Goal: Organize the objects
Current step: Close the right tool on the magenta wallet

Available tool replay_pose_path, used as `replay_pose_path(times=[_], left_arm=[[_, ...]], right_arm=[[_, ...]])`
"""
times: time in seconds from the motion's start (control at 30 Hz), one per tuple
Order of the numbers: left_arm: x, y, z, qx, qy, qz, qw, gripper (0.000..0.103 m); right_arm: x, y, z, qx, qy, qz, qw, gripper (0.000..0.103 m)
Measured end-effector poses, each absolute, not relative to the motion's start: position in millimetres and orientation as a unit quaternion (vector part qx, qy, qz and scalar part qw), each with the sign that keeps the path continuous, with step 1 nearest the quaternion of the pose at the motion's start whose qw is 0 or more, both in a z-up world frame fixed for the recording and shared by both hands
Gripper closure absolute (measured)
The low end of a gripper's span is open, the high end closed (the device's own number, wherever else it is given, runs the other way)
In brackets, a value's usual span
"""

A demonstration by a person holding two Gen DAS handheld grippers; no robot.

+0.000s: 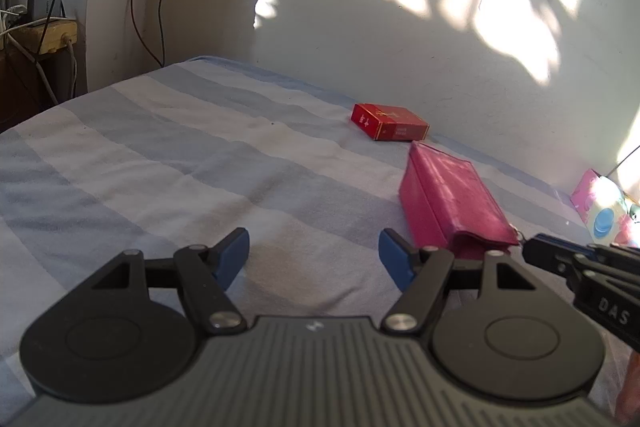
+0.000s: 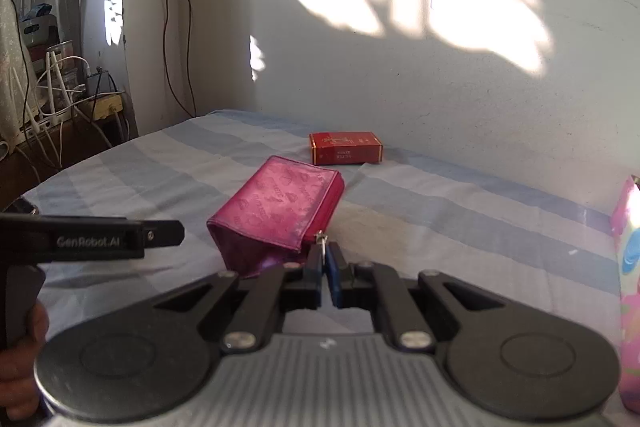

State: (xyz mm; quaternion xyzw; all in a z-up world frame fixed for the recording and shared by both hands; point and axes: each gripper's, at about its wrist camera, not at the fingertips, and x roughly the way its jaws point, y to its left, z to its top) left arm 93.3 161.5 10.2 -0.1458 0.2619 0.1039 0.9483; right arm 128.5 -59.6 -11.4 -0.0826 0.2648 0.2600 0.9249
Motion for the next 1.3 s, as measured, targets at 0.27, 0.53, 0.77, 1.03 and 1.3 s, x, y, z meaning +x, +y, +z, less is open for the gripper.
replay_pose_path(times=[0.27, 0.53, 0.77, 1.03, 1.3], left_arm=[[90.5, 149.9, 14.5, -0.151, 0.254, 0.037, 0.955, 0.029], [110.1, 81.5, 44.4, -0.122, 0.269, -0.105, 0.95, 0.029], [176.4, 30.8, 40.3, -0.098, 0.285, -0.192, 0.934, 0.011], [173.5, 13.1, 22.4, -0.111, 0.347, -0.244, 0.899, 0.054], [107.0, -2.9, 35.7, -0.116, 0.331, -0.305, 0.885, 0.049]], right_arm=[[75.5, -161.8, -1.1, -0.082, 0.253, 0.149, 0.952, 0.096], [41.7, -245.1, 5.9, 0.037, 0.241, 0.076, 0.967, 0.09], [42.0, -205.0, -16.2, 0.074, 0.303, 0.215, 0.925, 0.07], [57.2, -179.5, -19.8, 0.06, 0.298, 0.225, 0.926, 0.07], [20.1, -258.9, -18.7, 0.085, 0.261, 0.133, 0.952, 0.068]])
